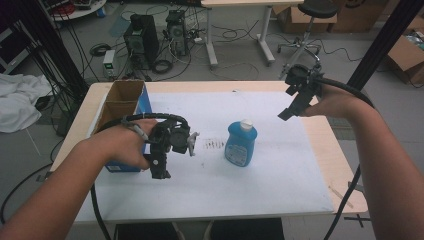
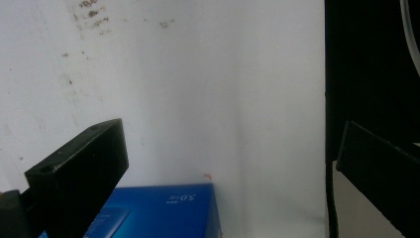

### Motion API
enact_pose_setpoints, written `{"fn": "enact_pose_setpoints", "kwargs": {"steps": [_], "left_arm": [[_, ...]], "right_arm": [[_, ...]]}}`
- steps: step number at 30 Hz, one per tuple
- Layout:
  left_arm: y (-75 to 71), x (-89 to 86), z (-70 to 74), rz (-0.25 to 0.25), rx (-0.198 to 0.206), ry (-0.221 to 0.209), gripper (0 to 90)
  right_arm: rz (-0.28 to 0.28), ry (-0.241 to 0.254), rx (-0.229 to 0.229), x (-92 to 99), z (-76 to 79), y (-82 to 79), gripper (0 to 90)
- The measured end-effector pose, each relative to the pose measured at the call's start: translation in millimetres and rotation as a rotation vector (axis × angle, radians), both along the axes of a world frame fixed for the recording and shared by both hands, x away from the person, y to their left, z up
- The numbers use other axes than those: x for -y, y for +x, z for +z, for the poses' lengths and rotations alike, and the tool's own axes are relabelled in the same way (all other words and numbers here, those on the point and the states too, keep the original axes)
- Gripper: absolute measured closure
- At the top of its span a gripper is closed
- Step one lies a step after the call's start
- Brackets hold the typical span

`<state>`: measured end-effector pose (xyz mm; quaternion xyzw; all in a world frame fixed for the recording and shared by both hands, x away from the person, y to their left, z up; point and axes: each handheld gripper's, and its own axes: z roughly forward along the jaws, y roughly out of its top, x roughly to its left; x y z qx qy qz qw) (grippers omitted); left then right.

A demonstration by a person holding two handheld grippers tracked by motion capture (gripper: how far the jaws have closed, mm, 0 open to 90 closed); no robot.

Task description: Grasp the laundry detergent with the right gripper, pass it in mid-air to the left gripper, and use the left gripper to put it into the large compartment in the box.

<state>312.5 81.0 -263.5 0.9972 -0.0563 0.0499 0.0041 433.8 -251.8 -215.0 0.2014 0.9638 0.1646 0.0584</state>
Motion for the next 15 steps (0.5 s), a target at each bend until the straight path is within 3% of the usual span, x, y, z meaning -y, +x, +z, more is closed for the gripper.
{"fn": "enact_pose_setpoints", "kwargs": {"steps": [7,15], "left_arm": [[-1.9,-0.4,0.2,-0.002,0.004,-0.002,0.1],[-2.6,-2.2,1.3,0.000,0.008,-0.009,0.1]], "right_arm": [[0.025,0.058,0.001,11.2,-19.8,-17.6,0.0],[0.059,0.185,-0.007,19.1,-48.7,-32.2,0.0]]}}
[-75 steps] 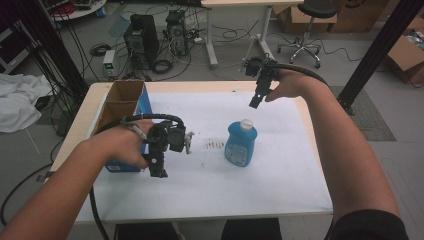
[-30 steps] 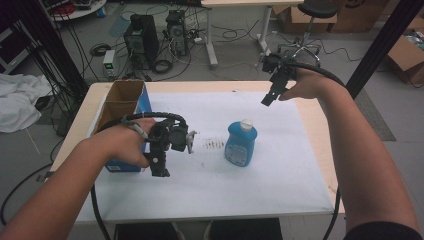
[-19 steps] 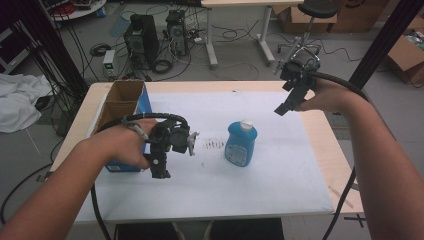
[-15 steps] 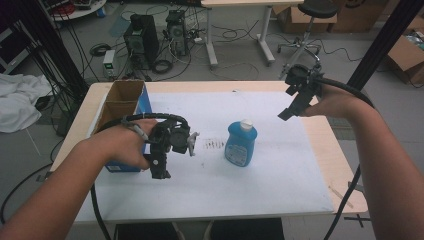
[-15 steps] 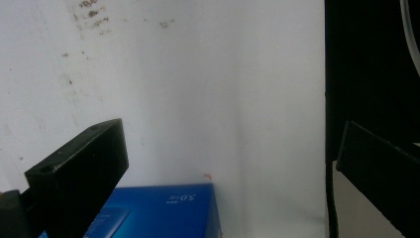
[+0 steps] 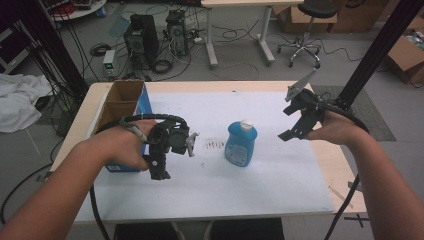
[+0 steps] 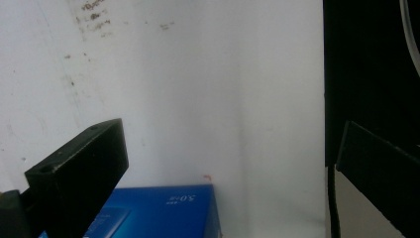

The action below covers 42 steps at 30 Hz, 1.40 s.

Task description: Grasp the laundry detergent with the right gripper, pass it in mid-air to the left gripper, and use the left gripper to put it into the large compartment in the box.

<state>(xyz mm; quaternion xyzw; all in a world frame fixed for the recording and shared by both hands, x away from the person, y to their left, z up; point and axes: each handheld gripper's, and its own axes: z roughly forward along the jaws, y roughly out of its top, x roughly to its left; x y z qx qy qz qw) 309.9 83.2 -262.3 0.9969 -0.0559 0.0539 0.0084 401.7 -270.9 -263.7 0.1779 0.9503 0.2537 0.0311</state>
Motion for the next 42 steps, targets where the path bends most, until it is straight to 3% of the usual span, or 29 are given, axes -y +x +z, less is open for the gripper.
{"fn": "enact_pose_setpoints", "kwargs": {"steps": [8,16,30,38,42], "left_arm": [[-1.3,-5.7,2.0,0.012,-0.001,-0.011,0.1],[-1.2,-6.9,1.9,0.004,0.002,-0.014,0.1],[-4.7,-5.3,4.7,-0.002,0.007,-0.014,0.1],[-5.9,-6.1,5.7,0.002,0.008,-0.012,0.1],[-5.9,-7.2,5.3,0.000,0.010,-0.009,0.1]], "right_arm": [[0.045,0.137,0.027,-3.4,-23.8,-15.3,0.0],[0.047,0.220,0.052,-10.6,-52.7,-23.8,0.0],[0.002,0.313,0.088,-24.4,-100.1,-27.9,0.0],[-0.019,0.380,0.132,-37.5,-109.3,-29.7,0.0],[-0.028,0.387,0.140,-43.1,-116.9,-29.3,0.0]]}}
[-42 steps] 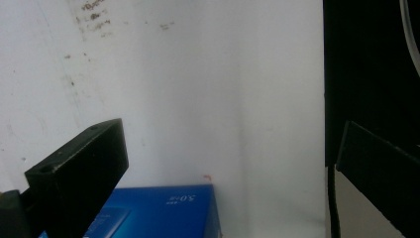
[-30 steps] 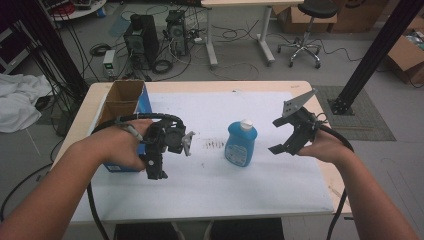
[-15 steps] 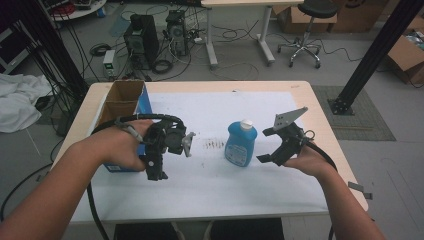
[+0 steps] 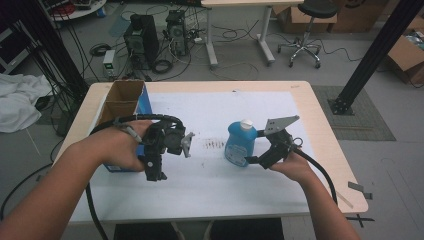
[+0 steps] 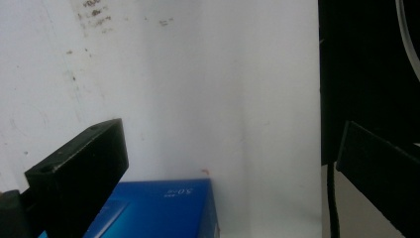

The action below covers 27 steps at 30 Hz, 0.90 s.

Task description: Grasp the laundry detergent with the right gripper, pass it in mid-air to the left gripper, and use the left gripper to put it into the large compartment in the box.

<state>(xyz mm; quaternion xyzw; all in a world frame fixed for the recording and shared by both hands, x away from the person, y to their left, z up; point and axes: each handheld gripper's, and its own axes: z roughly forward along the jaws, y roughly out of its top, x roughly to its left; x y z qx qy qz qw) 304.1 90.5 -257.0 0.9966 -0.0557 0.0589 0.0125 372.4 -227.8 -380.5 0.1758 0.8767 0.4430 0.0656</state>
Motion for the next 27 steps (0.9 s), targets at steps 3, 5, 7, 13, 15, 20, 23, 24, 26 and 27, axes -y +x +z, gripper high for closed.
{"fn": "enact_pose_setpoints", "kwargs": {"steps": [3,5,7,13,15,20,23,24,26,27], "left_arm": [[-0.4,-0.2,-0.4,0.001,-0.002,-0.001,0.1],[-0.5,0.0,-0.3,0.000,-0.002,0.001,0.1],[-0.5,0.2,-0.4,-0.004,-0.001,-0.001,0.1],[-0.7,-0.4,-0.4,-0.004,0.000,0.001,0.1],[-0.9,-0.9,-0.5,-0.002,0.000,-0.001,0.1],[-0.9,-2.3,-1.3,0.003,0.000,0.000,0.1],[-1.2,-2.8,-1.3,0.001,0.000,0.001,0.1],[-1.3,-3.0,-1.1,0.002,0.000,0.002,0.1],[-1.3,-3.4,-1.0,0.005,0.001,0.002,0.1],[-1.2,-3.6,-1.0,0.006,0.002,0.002,0.1]], "right_arm": [[-0.009,0.010,0.006,-3.3,-4.3,0.6,0.0],[-0.012,0.022,0.010,-5.5,-6.2,1.5,0.0],[-0.018,0.034,0.015,-7.9,-7.9,2.0,0.0],[-0.032,0.050,0.024,-14.8,-13.9,4.2,0.0],[-0.033,0.060,0.022,-16.3,-16.2,5.1,0.0],[-0.034,0.082,0.031,-21.4,-21.4,5.8,0.0],[-0.040,0.088,0.036,-23.0,-23.2,5.6,0.0],[-0.040,0.088,0.038,-23.3,-23.4,5.5,0.0],[-0.041,0.092,0.039,-23.5,-23.6,5.4,0.0],[-0.043,0.094,0.040,-23.6,-23.6,5.3,0.0]]}}
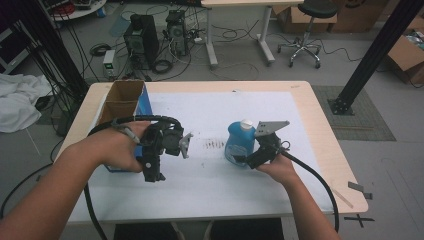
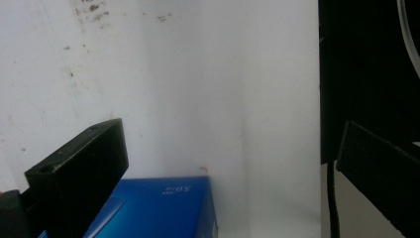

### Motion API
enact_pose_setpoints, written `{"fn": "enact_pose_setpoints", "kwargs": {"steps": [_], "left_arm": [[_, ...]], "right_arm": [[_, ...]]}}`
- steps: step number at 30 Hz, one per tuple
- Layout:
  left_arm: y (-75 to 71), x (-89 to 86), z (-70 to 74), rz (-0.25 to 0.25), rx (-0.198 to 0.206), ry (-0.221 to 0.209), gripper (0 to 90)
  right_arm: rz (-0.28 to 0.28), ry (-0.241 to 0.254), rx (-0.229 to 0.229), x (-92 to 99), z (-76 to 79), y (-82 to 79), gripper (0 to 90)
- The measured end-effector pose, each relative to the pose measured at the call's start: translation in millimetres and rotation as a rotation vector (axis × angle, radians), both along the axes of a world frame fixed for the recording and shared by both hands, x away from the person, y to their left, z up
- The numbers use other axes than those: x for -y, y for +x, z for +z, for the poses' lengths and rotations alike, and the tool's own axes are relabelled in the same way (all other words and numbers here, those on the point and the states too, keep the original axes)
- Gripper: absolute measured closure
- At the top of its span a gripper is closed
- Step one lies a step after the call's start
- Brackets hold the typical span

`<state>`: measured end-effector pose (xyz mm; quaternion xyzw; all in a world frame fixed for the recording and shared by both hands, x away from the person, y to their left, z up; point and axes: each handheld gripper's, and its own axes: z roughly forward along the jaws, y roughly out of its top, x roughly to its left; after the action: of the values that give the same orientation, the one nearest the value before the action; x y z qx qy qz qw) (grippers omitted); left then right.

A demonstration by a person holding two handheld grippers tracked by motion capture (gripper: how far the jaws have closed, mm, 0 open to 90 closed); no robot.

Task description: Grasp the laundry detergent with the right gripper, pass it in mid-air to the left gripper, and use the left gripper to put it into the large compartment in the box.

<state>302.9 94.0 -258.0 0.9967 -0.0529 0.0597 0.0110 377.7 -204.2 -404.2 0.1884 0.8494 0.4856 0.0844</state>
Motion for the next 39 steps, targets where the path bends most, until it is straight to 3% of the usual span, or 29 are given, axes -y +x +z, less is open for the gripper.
{"fn": "enact_pose_setpoints", "kwargs": {"steps": [39], "left_arm": [[-0.8,3.8,-2.6,-0.001,-0.002,0.010,0.3]], "right_arm": [[-0.023,0.021,0.033,1.5,-1.9,0.1,19.8]]}}
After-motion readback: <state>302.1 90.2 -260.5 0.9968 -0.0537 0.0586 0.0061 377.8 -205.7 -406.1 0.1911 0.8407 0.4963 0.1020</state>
